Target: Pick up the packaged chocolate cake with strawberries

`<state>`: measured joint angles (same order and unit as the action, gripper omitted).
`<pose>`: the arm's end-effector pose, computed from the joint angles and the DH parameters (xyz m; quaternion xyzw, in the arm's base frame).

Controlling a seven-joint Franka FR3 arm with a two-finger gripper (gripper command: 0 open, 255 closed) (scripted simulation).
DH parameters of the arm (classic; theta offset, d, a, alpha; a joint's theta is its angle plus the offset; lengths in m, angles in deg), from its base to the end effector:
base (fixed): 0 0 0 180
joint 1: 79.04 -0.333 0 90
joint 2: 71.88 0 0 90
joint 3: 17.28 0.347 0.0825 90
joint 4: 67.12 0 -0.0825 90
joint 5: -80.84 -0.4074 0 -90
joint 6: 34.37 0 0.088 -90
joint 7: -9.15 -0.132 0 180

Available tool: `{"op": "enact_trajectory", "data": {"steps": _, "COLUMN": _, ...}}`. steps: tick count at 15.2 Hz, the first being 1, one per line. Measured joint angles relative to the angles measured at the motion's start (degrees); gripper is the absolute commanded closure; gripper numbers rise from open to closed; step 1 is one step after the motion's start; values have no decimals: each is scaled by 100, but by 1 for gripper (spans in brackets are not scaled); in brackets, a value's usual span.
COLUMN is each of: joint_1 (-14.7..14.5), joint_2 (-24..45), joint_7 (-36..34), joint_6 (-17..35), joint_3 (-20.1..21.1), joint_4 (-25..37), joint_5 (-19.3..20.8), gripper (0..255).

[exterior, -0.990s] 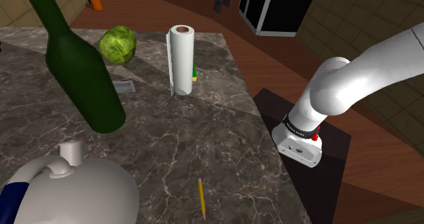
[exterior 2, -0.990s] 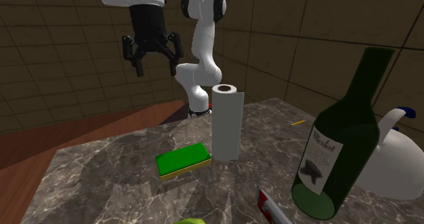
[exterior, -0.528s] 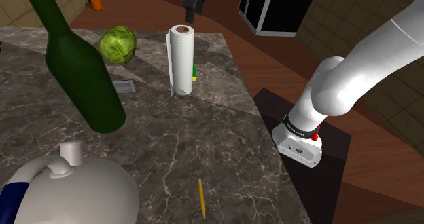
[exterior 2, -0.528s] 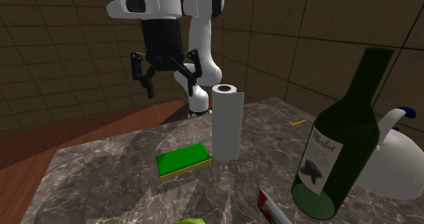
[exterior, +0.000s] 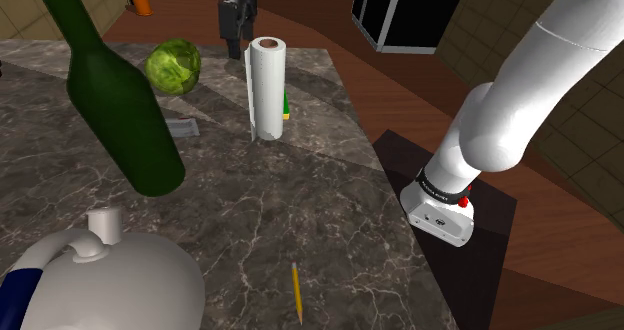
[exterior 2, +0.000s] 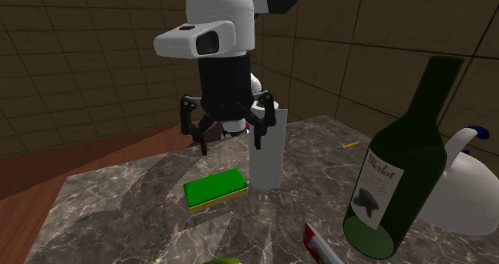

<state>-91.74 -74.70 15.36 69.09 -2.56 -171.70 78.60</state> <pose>0.5057 0.2700 0.5511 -0.9583 -0.2851 -0.0115 0.0152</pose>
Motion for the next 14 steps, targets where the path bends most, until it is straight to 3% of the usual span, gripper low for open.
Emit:
{"op": "enact_trajectory", "data": {"steps": 9, "joint_1": -620, "joint_2": 1862, "joint_7": -215, "joint_6": -227, "joint_3": 437, "joint_4": 1636, "joint_5": 701, "gripper": 0}}
{"op": "enact_trajectory", "data": {"steps": 14, "joint_1": -1143, "joint_2": 2977, "joint_7": -278, "joint_6": -569, "joint_3": 559, "joint_4": 2811, "joint_5": 1125, "gripper": 0}}
